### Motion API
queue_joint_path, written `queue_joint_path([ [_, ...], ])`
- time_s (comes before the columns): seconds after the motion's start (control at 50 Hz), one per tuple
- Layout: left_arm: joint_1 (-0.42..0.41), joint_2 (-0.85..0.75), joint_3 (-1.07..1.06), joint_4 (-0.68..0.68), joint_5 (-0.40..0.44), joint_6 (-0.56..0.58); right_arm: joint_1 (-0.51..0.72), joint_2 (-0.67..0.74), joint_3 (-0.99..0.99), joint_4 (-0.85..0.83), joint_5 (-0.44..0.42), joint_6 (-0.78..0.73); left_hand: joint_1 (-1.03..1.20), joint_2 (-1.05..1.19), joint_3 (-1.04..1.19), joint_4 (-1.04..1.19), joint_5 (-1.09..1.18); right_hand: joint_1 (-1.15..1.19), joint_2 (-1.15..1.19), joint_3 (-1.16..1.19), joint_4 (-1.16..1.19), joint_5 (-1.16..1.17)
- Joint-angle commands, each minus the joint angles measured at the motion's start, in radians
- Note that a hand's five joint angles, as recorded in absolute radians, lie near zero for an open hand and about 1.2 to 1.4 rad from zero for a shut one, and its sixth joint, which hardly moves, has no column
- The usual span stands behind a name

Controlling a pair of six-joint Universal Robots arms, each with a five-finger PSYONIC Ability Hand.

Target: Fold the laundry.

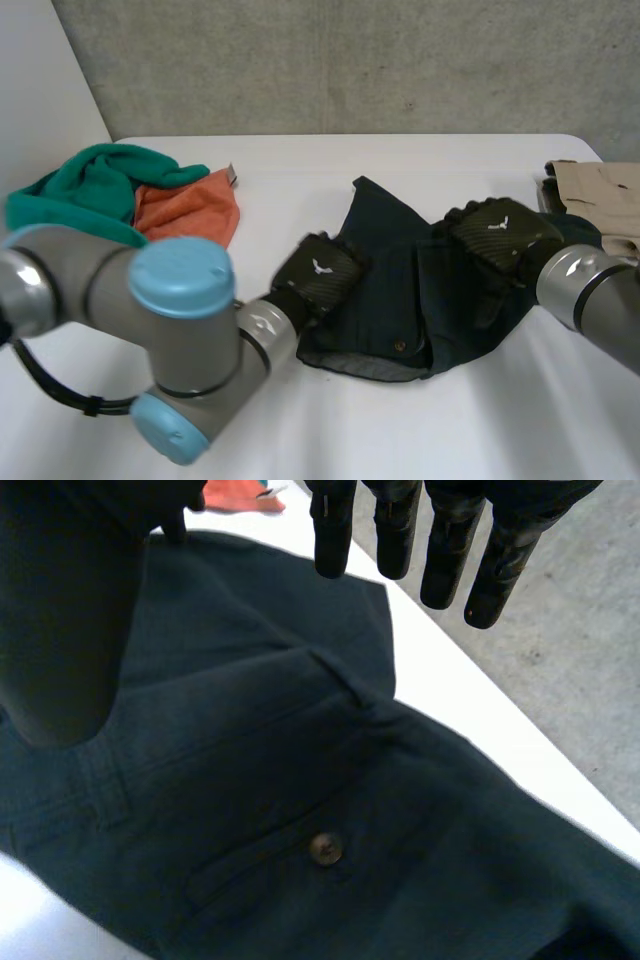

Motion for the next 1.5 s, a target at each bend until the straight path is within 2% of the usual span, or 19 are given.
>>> queue_joint_path([
  [0.02, -0.029, -0.142, 0.096, 0.007, -0.016, 0.026, -0.003, 0.023, 0.090, -0.087, 0.017, -0.008, 0.269, 0.269, 0.272, 0.271, 0.271, -0.022, -0.041, -0.034, -0.052, -0.058],
  [0.04, -0.029, -0.150, 0.105, 0.007, -0.024, 0.034, -0.003, 0.036, 0.105, -0.105, 0.017, -0.010, 0.343, 0.342, 0.345, 0.344, 0.344, -0.022, -0.041, -0.034, -0.052, -0.058],
  [0.06, -0.029, -0.161, 0.125, 0.007, -0.051, 0.052, -0.003, 0.043, 0.112, -0.114, 0.020, -0.010, 0.558, 0.558, 0.561, 0.560, 0.560, -0.022, -0.041, -0.034, -0.052, -0.058],
  [0.14, -0.029, -0.150, 0.148, 0.009, -0.144, 0.106, -0.007, 0.074, 0.128, -0.154, 0.028, -0.011, 1.067, 1.067, 1.069, 1.068, 1.068, -0.022, -0.041, -0.034, -0.052, -0.058],
  [0.3, -0.034, -0.009, 0.119, 0.043, -0.292, 0.129, -0.018, 0.076, 0.099, -0.207, 0.104, -0.016, 1.068, 1.068, 1.070, 1.070, 1.069, -0.022, -0.041, -0.034, -0.052, -0.058],
  [0.4, -0.034, 0.110, 0.016, 0.027, -0.300, 0.132, -0.017, 0.074, 0.093, -0.210, 0.149, -0.019, 1.068, 1.068, 1.070, 1.070, 1.069, -0.022, -0.041, -0.034, -0.052, -0.058],
  [0.54, -0.040, 0.270, -0.157, -0.005, -0.300, 0.117, -0.006, 0.091, 0.072, -0.213, 0.147, -0.025, 1.068, 1.068, 1.070, 1.070, 1.069, -0.022, -0.041, -0.034, -0.052, -0.058],
  [0.74, -0.073, 0.322, -0.249, -0.028, -0.304, 0.056, 0.015, 0.338, -0.137, -0.262, 0.154, -0.071, 1.068, 1.068, 1.070, 1.070, 1.069, -0.022, -0.041, -0.034, -0.052, -0.058],
  [0.86, -0.081, 0.318, -0.242, -0.055, -0.301, -0.047, 0.057, 0.447, -0.264, -0.465, 0.109, -0.068, 1.068, 1.068, 1.070, 1.070, 1.069, 0.287, 0.269, 0.276, 0.257, 0.252],
  [0.94, -0.109, 0.309, -0.220, -0.055, -0.301, -0.128, 0.088, 0.529, -0.353, -0.602, -0.051, -0.043, 1.068, 1.068, 1.070, 1.070, 1.069, 0.408, 0.389, 0.396, 0.378, 0.372],
  [1.02, -0.164, 0.257, -0.168, -0.054, -0.301, -0.211, 0.109, 0.597, -0.427, -0.612, -0.148, -0.007, 1.068, 1.068, 1.070, 1.070, 1.069, 0.429, 0.410, 0.417, 0.399, 0.393],
  [1.16, -0.251, 0.171, -0.067, -0.055, -0.301, -0.351, 0.121, 0.642, -0.493, -0.625, -0.133, 0.072, 1.068, 1.068, 1.070, 1.070, 1.069, 0.397, 0.378, 0.385, 0.367, 0.361],
  [1.24, -0.268, 0.132, -0.042, -0.040, -0.292, -0.431, 0.120, 0.628, -0.499, -0.662, -0.138, 0.167, 1.068, 1.068, 1.070, 1.070, 1.069, 0.206, 0.188, 0.194, 0.176, 0.171],
  [1.26, -0.276, 0.120, -0.034, -0.037, -0.291, -0.441, 0.118, 0.619, -0.493, -0.682, -0.138, 0.200, 1.007, 1.007, 1.010, 1.009, 1.009, 0.060, 0.042, 0.049, 0.030, 0.025],
  [1.28, -0.291, 0.094, -0.016, -0.029, -0.289, -0.454, 0.117, 0.613, -0.488, -0.690, -0.135, 0.217, 0.638, 0.638, 0.640, 0.639, 0.639, -0.022, -0.041, -0.034, -0.052, -0.058],
  [1.32, -0.307, 0.069, 0.004, -0.029, -0.289, -0.458, 0.112, 0.597, -0.485, -0.697, -0.123, 0.233, 0.231, 0.230, 0.233, 0.232, 0.232, -0.022, -0.041, -0.034, -0.052, -0.058],
  [1.34, -0.311, 0.063, 0.012, -0.035, -0.291, -0.455, 0.108, 0.581, -0.479, -0.694, -0.121, 0.240, 0.121, 0.121, 0.123, 0.123, 0.123, -0.022, -0.041, -0.034, -0.052, -0.058],
  [1.4, -0.316, 0.063, 0.022, -0.039, -0.291, -0.454, 0.091, 0.535, -0.455, -0.681, -0.115, 0.242, 0.035, 0.035, 0.037, 0.037, 0.036, -0.022, -0.041, -0.034, -0.052, -0.058],
  [1.5, -0.278, 0.147, 0.009, -0.039, -0.291, -0.446, -0.033, 0.372, -0.378, -0.505, -0.058, 0.227, 0.015, 0.014, 0.017, 0.016, 0.016, -0.022, -0.041, -0.034, -0.052, -0.058],
])
